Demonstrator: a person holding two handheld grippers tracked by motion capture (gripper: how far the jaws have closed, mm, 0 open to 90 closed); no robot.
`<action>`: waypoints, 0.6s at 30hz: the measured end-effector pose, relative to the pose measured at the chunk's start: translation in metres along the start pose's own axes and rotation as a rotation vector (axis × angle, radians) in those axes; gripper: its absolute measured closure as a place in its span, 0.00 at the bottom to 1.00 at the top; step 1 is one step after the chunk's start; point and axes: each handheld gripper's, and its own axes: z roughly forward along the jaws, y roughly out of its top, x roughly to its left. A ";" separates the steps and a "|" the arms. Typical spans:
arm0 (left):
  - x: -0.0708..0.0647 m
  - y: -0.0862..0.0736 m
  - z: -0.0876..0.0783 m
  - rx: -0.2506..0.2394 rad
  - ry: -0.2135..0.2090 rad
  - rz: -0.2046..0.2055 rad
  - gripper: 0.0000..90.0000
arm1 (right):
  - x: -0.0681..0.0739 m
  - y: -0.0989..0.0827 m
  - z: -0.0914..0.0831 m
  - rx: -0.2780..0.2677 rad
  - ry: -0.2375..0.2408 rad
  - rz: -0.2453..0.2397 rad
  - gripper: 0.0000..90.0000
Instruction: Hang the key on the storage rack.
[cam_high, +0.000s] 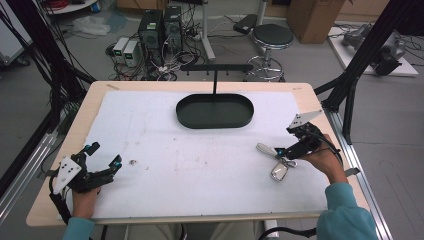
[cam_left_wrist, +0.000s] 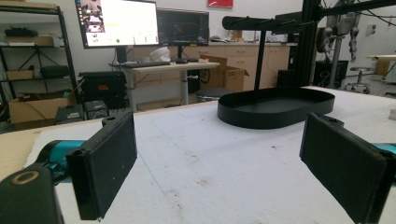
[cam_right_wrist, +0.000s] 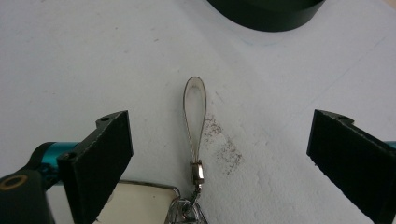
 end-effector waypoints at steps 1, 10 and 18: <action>0.000 0.000 0.000 0.000 0.000 0.000 0.13 | -0.001 0.000 0.000 0.008 0.012 -0.003 0.16; 0.000 0.000 0.000 0.000 0.000 0.000 0.13 | -0.004 0.003 0.014 0.102 0.035 -0.006 0.21; 0.000 0.000 0.000 0.000 0.000 0.000 0.13 | -0.003 0.003 0.027 0.203 0.063 -0.051 0.32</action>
